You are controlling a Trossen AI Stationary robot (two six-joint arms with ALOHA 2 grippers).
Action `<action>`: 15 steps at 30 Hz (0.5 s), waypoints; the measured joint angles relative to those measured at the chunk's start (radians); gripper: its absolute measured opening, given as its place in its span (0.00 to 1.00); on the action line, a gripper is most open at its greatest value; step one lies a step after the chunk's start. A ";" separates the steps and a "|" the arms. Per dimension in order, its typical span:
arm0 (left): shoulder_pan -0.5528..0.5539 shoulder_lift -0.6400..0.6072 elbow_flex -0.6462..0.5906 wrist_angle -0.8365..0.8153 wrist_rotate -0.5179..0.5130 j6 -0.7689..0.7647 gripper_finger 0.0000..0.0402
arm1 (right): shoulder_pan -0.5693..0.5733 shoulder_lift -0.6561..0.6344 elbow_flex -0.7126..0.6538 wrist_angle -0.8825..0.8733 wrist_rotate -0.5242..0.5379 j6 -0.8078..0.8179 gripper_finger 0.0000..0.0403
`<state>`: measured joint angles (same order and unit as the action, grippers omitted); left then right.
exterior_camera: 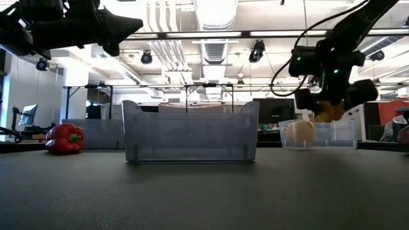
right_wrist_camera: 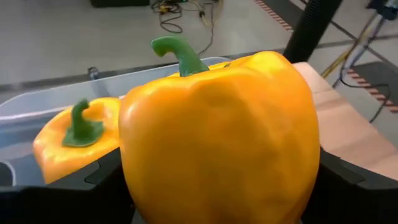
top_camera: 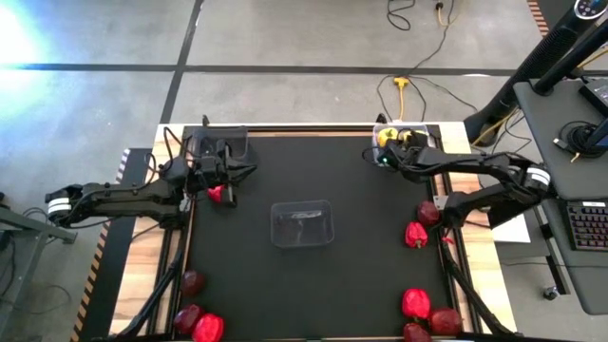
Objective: Sort produce into baskets
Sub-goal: Put the yellow bell pepper into the transparent bin
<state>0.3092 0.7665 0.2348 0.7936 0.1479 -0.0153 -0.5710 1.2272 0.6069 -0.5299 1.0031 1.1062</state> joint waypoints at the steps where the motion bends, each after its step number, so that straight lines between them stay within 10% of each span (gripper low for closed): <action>1: 0.000 0.000 0.000 0.000 0.000 -0.004 0.00 | -0.015 0.015 0.004 0.021 -0.006 -0.015 0.80; 15: -0.001 -0.011 0.001 -0.001 0.192 -0.025 0.00 | -0.177 0.112 0.008 0.274 -0.121 -0.294 0.93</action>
<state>0.3084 0.7551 0.2355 0.7928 0.3396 -0.0408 -0.7481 1.3393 0.6151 -0.2563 0.8817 0.8125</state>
